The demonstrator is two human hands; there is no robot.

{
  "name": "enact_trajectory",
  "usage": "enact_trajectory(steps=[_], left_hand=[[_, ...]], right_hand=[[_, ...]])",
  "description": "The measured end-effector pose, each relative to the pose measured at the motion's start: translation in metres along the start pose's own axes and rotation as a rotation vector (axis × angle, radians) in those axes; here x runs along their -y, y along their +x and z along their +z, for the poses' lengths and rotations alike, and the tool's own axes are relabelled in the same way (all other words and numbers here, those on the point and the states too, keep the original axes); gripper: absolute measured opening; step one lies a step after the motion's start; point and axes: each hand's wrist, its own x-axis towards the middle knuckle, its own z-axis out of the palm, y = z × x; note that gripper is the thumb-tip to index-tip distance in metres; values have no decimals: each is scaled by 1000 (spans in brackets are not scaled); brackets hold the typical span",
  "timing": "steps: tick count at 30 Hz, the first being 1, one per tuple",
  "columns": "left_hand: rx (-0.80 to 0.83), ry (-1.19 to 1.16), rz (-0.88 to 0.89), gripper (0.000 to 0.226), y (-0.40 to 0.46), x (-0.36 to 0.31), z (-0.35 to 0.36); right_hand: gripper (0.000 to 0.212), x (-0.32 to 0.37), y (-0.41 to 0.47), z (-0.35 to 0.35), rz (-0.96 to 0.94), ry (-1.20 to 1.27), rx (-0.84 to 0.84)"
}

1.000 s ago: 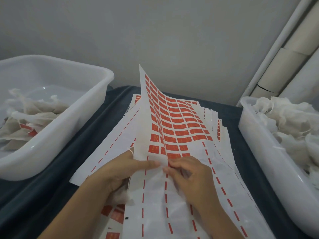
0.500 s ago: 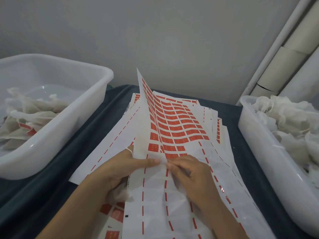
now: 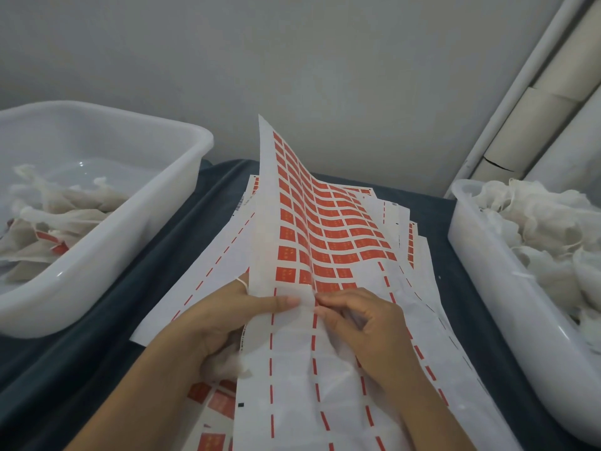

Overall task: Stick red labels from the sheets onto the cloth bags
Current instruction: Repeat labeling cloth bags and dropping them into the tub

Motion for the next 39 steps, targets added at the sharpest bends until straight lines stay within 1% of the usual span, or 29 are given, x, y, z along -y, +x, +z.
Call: enact_trajectory(steps=[3,10,13,15,17,19,20,21,22,23,24,25,27,29,30,32,34,36,39], left_hand=[[-4,15,7,72,0,0,0],[-14,46,3,62,-1,-1,-1],[-26,-1,-76,59,-3,-5,-6],[-71,-38,-98,58,-5,-8,-8],[-127,-50,-89,53,-8,-12,-6],[-246,-68,-49,49,-8,-16,-4],[-363,-30,-4,49,-7,-17,-4],[-511,64,64,48,-4,-16,-5],[-674,212,148,44,0,-14,-7],[-815,342,251,37,2,-13,-8],[-904,407,356,28,0,-13,-7],[-942,430,456,22,-3,-13,-4],[-919,482,646,22,-8,-12,5],[-786,499,757,26,-12,-13,16],[-693,459,768,30,-15,-14,21],[-489,294,735,37,-16,-13,30],[-348,149,626,46,-15,-11,34],[-295,89,541,49,-11,-9,34],[-238,97,544,44,-9,-6,36]], right_hand=[[16,0,0,-2,2,3,4],[7,1,1,0,5,27,-34],[5,2,0,3,23,78,-168],[9,2,0,1,88,139,-261],[13,1,1,-2,157,205,-313],[17,1,2,-5,207,299,-341],[20,2,2,-5,224,346,-351],[23,3,3,-6,237,388,-361],[25,4,3,-6,248,430,-369],[25,6,3,-7,257,476,-375],[25,7,4,-8,257,523,-375],[24,8,4,-10,249,559,-370],[24,10,4,-10,225,565,-347],[24,12,2,-8,197,521,-314],[23,12,1,-7,186,502,-297],[21,13,-2,-5,154,464,-259],[20,14,-3,-4,128,430,-227],[24,15,-3,-3,122,348,-215],[36,18,-5,2,71,125,-149]])
